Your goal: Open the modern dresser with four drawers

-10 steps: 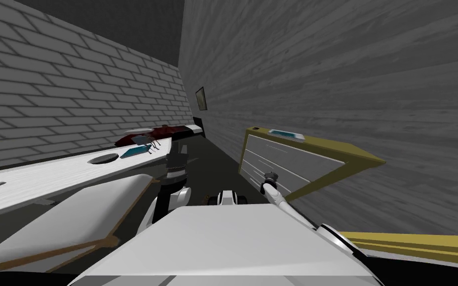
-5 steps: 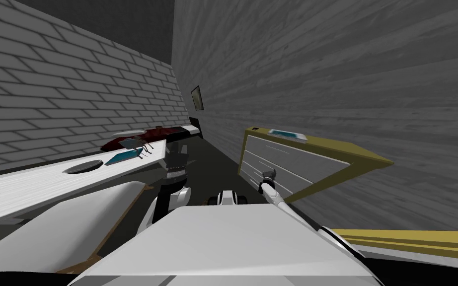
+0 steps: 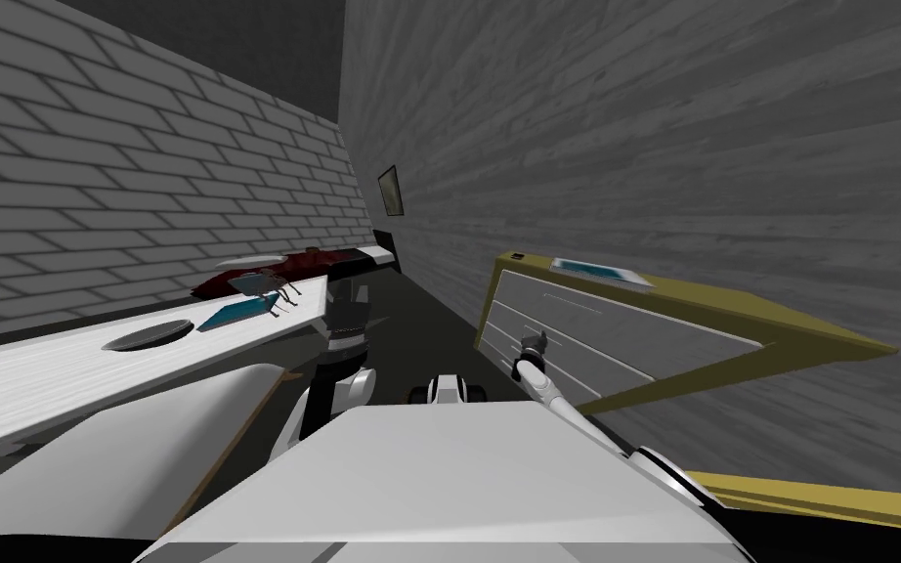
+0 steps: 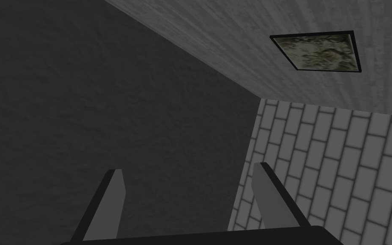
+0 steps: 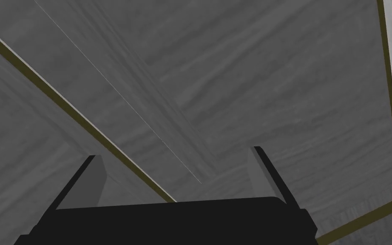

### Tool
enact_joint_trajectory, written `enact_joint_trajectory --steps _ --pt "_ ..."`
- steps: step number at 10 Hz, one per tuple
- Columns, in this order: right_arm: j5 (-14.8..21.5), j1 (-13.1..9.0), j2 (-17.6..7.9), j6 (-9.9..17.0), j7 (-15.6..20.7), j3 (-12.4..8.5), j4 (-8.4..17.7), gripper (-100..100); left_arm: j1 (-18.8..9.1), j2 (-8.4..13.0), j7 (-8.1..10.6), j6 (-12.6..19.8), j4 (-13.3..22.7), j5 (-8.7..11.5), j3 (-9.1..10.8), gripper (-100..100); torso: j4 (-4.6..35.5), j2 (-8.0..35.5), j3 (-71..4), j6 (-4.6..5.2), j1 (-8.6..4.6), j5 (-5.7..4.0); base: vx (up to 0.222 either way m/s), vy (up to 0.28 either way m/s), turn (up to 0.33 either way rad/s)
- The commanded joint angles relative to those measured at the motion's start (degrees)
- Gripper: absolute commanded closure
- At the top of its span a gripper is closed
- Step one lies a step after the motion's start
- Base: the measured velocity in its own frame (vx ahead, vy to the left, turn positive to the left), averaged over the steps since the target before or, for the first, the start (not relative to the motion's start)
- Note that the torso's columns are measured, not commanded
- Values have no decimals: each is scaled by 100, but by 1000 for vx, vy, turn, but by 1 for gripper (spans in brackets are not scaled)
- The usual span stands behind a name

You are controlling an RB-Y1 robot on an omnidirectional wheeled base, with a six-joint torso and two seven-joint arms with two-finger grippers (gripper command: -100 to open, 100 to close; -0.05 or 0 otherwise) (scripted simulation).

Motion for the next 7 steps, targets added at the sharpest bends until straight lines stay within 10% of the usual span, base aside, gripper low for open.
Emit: enact_joint_trajectory --steps 1,2,3,7 --pt "48 4 -20 53 64 -2 2 -100 0 0 0 0 0 0 0 0 -2 -4 -3 0 -2 -1 61 54 0" --pt "53 3 -20 66 77 -2 2 -100 -1 1 0 0 0 0 1 0 3 16 8 2 -17 -4 14 12 2" --pt "53 1 -19 64 76 -2 1 100 -1 1 0 0 0 0 1 0 7 26 16 2 -18 -6 7 5 1" --pt "-6 -18 -59 -6 226 -14 -120 100 -3 -1 0 1 1 0 -1 0 4 15 9 -1 33 9 -120 137 -35"
